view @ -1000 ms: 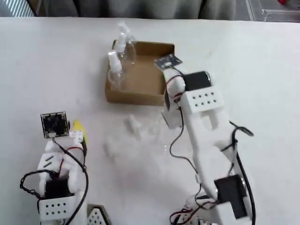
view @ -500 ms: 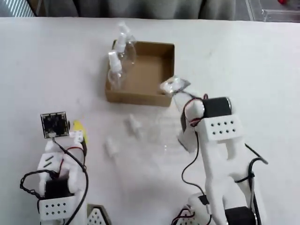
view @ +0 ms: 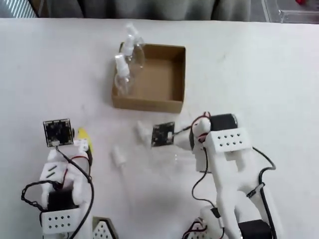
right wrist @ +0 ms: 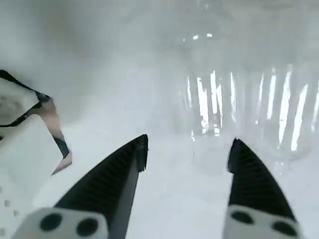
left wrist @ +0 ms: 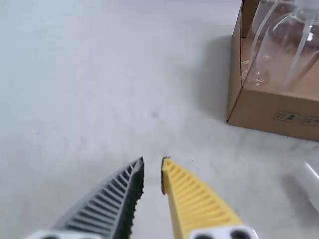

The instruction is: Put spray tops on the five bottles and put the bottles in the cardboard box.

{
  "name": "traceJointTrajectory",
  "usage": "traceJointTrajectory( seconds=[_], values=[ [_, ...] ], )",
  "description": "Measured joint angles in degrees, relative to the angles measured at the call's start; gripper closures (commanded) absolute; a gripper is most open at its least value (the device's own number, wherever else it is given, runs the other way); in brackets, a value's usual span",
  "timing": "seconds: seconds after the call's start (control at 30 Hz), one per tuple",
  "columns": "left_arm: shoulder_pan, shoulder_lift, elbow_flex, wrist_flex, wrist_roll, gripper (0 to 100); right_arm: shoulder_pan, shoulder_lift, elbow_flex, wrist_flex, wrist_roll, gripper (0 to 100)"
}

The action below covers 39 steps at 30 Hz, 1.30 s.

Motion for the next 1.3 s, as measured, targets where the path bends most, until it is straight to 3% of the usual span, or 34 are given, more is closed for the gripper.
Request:
traceJointTrajectory(
  seconds=[0.53, 1.3],
  values=[
    [0.26, 0.0, 0.0, -0.09, -0.53, 92, -9.23, 0.0, 1.76, -5.19, 1.58, 72.7],
    [0.26, 0.0, 0.0, -0.09, -1.85, 92, -11.08, 8.79, 1.76, -11.6, 1.58, 73.0]
  ],
)
